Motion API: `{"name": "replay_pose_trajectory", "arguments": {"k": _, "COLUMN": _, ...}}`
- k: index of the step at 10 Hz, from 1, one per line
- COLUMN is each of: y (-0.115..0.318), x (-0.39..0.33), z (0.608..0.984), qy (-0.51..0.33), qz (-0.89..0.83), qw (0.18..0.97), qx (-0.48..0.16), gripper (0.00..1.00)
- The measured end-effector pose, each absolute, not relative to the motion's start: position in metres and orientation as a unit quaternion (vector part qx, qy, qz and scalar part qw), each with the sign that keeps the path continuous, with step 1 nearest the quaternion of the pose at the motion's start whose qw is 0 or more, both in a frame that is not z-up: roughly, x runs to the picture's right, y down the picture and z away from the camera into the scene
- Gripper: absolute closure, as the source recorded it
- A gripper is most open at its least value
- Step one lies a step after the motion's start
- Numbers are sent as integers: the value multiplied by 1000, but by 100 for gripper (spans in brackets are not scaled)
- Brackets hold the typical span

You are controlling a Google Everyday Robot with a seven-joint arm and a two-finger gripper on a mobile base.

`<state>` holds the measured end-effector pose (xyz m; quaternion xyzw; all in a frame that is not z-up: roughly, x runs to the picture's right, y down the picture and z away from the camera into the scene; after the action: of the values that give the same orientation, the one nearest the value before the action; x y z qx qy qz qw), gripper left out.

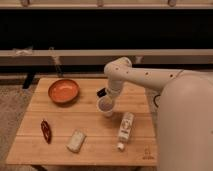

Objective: Place the ceramic cup in the ceramic bowl

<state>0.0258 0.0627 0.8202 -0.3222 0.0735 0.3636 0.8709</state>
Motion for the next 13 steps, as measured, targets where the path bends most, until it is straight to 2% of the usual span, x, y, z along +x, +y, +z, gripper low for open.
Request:
{"name": "replay_pose_trajectory", "arguments": {"k": 4, "y": 23, "x": -53, "z": 777, "qy": 30, "qz": 305, "qw": 893, "qx": -329, "gripper": 100}}
{"name": "replay_pose_trajectory", "arguments": {"k": 12, "y": -16, "x": -201, "z": 780, "qy": -32, "qz": 191, "qw": 913, "qx": -359, "gripper": 100}}
{"name": "replay_pose_trajectory", "arguments": {"k": 13, "y": -21, "x": -215, "z": 783, "qy": -39, "qz": 183, "qw": 914, "qx": -359, "gripper": 96}}
